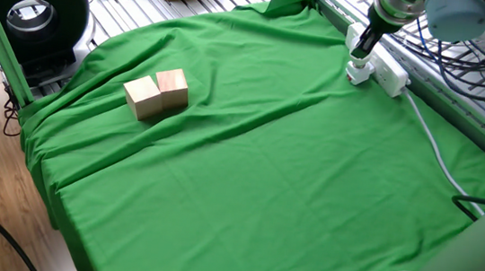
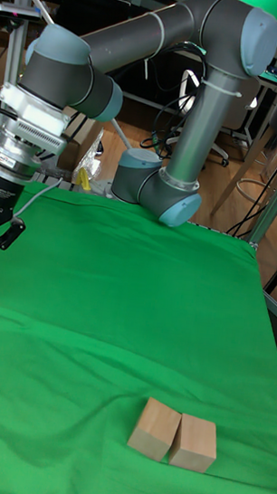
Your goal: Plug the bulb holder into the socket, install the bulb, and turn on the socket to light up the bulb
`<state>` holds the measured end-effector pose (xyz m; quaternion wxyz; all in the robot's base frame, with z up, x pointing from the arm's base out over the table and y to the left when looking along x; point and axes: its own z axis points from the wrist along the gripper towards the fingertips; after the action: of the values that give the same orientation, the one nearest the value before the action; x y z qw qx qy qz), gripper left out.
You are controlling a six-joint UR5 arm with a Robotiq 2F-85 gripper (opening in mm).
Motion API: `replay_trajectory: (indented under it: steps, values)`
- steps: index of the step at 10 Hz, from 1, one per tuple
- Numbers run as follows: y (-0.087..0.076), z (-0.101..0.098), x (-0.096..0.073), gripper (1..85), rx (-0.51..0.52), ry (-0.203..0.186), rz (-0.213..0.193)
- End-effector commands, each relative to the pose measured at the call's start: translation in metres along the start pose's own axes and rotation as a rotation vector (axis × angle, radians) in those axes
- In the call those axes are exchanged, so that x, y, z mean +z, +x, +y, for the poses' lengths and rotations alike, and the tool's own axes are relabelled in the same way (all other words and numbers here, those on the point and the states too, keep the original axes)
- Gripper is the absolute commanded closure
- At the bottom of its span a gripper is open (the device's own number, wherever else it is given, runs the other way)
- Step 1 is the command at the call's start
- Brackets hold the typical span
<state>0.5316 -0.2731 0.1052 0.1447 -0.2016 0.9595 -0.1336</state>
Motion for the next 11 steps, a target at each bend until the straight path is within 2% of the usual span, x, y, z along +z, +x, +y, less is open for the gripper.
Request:
replay_trajectory:
  steps: [1,4,7,10,11]
  values:
    - [0.001,0.002,-0.003,45.0,-0.035,-0.040,-0.006]
    - [0.007,-0.006,-0.004,33.0,-0.074,-0.047,0.013]
    - [0.007,-0.012,-0.001,30.0,-0.098,-0.039,0.019]
    - [0.006,-0.031,-0.007,29.3,-0.170,-0.020,0.032]
    - [0.004,-0.033,-0.011,29.3,-0.176,-0.032,0.036]
